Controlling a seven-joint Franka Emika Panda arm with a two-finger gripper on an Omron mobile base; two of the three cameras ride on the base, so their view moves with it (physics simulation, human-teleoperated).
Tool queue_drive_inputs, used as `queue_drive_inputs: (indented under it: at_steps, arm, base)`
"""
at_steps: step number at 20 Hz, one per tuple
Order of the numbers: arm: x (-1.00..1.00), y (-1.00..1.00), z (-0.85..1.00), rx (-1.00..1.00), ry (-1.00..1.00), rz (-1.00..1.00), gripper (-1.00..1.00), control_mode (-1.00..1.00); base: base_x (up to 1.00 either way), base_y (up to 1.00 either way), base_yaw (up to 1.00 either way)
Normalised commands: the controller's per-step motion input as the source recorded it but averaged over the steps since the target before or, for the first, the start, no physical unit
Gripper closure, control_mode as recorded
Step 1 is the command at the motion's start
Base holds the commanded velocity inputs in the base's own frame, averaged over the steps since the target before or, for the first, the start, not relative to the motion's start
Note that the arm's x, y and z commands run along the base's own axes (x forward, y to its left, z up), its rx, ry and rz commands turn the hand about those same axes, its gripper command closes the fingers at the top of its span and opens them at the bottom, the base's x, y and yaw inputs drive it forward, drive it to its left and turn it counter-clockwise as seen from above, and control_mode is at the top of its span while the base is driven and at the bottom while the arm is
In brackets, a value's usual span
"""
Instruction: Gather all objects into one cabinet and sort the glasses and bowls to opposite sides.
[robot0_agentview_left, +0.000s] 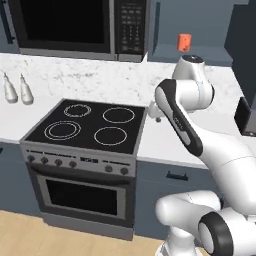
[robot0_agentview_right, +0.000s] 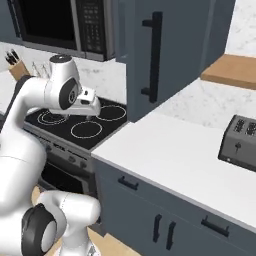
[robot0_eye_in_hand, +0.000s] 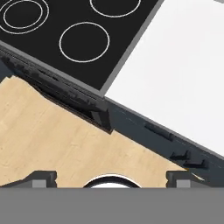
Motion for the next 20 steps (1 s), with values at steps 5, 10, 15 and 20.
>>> queue_drive_inputs:
  at_steps: [5,10,15,20]
  arm:
    - [0.00,0.00,0.00,0.00,0.00,0.00,-1.00,1.00]
    - [0.00,0.00,0.00,0.00,0.00,0.00,-1.00,1.00]
    - [0.00,0.00,0.00,0.00,0.00,0.00,-1.00,1.00]
    - [0.00,0.00,0.00,0.00,0.00,0.00,-1.00,1.00]
  base:
    - [0.84,0.67,-0.41]
    - [0.18,0.16,-0.56]
    - [-0.43,-0.03,-0.48]
    - [-0.08,-0.02,-0.29]
